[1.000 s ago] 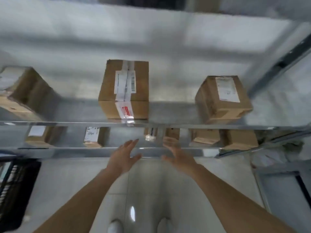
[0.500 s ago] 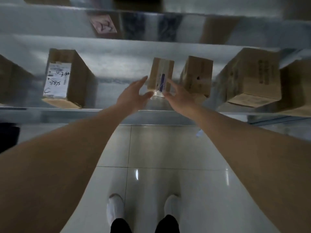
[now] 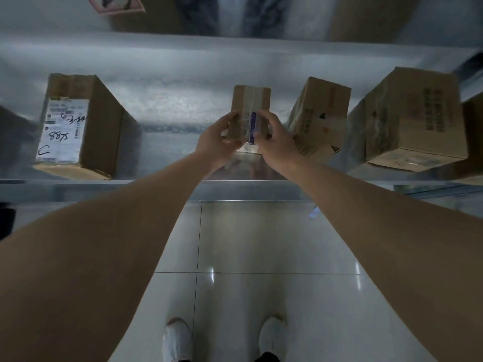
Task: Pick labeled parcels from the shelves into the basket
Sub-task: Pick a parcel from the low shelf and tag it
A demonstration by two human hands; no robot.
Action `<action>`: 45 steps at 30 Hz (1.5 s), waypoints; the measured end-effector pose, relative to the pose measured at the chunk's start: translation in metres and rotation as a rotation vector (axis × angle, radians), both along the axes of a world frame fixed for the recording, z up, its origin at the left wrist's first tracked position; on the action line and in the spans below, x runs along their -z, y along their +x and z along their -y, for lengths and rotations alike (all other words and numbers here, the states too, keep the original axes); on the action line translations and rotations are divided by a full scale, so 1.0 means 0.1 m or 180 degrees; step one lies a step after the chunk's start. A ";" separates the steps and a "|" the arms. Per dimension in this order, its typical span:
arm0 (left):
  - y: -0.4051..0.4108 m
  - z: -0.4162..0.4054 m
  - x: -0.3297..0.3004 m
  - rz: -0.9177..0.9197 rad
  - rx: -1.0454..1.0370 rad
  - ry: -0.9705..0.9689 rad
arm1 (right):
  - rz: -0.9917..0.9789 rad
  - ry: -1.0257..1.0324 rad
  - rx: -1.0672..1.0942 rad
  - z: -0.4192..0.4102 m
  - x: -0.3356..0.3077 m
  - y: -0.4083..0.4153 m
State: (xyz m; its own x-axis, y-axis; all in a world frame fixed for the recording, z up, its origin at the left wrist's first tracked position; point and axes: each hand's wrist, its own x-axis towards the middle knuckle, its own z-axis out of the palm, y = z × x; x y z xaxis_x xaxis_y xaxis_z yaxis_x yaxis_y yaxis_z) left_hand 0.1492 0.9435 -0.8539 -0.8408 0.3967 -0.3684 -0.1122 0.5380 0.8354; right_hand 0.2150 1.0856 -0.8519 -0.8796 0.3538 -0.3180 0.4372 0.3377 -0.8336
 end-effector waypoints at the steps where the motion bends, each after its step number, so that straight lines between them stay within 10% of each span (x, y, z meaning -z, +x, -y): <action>1: 0.02 0.00 -0.02 0.0115 -0.0180 0.0092 | -0.0009 0.0021 0.0078 0.02 0.00 0.02; 45: 0.63 0.93 -1.12 0.0255 -0.0552 0.0349 | 0.0024 -0.0636 0.0076 0.72 -1.32 0.59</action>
State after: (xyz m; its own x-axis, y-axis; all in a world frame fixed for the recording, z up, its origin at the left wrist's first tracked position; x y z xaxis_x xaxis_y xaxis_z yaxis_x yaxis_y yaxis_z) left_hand 0.2121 0.8500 -0.7417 -0.8698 0.2898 -0.3994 -0.2636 0.4113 0.8726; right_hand 0.2741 1.0139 -0.7194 -0.8690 0.3036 -0.3907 0.4496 0.1552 -0.8796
